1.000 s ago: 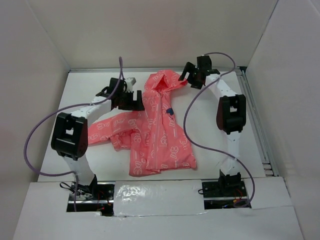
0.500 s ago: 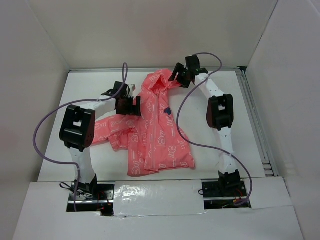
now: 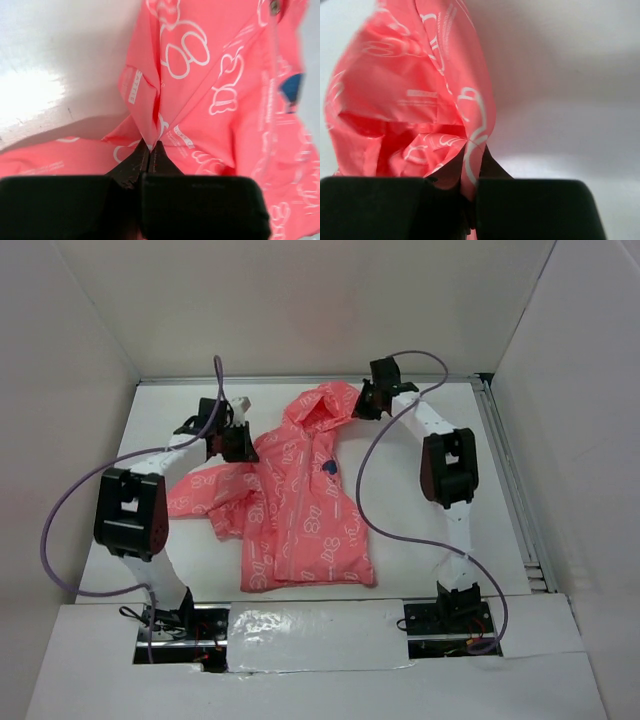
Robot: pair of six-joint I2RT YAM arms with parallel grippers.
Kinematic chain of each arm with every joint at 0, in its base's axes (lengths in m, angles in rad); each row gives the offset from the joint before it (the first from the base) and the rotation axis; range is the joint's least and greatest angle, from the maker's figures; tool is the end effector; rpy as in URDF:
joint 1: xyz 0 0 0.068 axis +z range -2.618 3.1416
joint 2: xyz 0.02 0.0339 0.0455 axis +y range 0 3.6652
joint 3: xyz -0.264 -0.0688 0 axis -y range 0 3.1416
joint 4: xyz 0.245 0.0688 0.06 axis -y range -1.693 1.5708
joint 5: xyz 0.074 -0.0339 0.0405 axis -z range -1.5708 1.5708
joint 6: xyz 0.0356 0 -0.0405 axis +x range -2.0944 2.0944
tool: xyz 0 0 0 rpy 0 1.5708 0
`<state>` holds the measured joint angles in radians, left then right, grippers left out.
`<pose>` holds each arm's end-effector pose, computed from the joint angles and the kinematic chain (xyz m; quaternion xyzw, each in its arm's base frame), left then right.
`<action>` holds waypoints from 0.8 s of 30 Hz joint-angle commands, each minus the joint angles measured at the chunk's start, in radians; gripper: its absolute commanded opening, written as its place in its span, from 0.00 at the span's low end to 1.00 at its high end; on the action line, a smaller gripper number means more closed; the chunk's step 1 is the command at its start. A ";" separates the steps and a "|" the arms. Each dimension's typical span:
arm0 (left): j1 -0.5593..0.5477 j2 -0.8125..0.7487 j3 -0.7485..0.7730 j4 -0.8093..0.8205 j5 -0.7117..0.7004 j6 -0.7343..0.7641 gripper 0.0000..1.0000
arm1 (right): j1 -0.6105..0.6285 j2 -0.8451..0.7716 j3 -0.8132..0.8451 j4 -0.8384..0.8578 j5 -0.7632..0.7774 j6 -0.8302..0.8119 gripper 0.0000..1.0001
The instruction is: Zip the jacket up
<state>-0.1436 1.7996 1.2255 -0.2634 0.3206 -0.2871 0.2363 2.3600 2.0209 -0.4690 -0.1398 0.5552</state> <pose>0.3847 -0.0670 0.2079 -0.0090 0.9233 -0.2212 0.3139 0.5179 0.1298 0.1956 0.1213 0.9183 0.2029 0.3176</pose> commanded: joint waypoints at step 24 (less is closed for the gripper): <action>-0.585 -0.908 0.486 -0.048 -0.075 0.301 0.00 | 0.295 -1.427 0.099 -0.109 0.524 -0.344 0.00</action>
<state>-0.7582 0.9192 1.6756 -0.2817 0.2504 -0.0154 0.5610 0.9653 2.0922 -0.6075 0.2604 0.2886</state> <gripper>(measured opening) 0.039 0.017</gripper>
